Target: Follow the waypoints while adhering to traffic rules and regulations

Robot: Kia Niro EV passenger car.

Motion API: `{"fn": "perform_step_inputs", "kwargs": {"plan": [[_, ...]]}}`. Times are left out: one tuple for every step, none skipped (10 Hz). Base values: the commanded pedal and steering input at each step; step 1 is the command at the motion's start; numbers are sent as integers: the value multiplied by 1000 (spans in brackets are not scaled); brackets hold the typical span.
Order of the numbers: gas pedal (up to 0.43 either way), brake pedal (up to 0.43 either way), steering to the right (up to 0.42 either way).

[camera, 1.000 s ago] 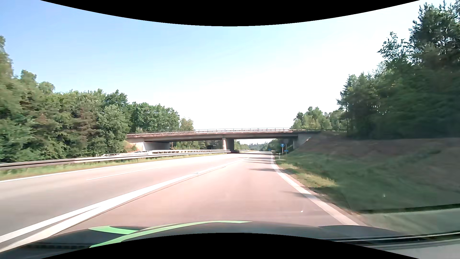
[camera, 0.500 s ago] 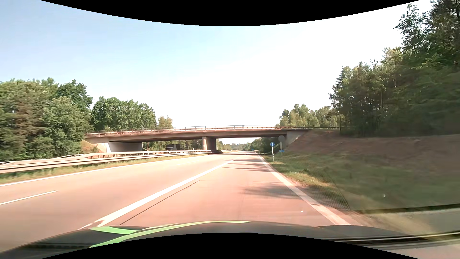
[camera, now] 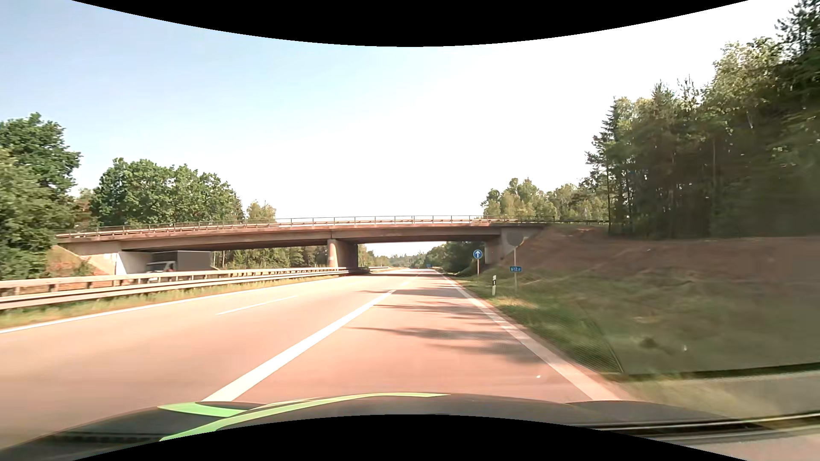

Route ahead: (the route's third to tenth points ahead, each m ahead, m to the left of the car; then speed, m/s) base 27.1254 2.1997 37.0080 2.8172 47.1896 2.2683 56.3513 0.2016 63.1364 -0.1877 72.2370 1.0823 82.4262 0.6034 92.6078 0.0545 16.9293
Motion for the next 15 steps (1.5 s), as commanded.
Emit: {"fn": "perform_step_inputs", "kwargs": {"plan": [[339, 0, 27], [350, 0, 23], [358, 0, 20], [370, 0, 14], [370, 0, 10], [378, 0, 8], [390, 0, 8], [398, 0, 8], [398, 0, 8], [398, 0, 6], [398, 0, 5], [398, 0, 3], [398, 0, 0], [409, 0, -1], [409, 0, -3]]}}
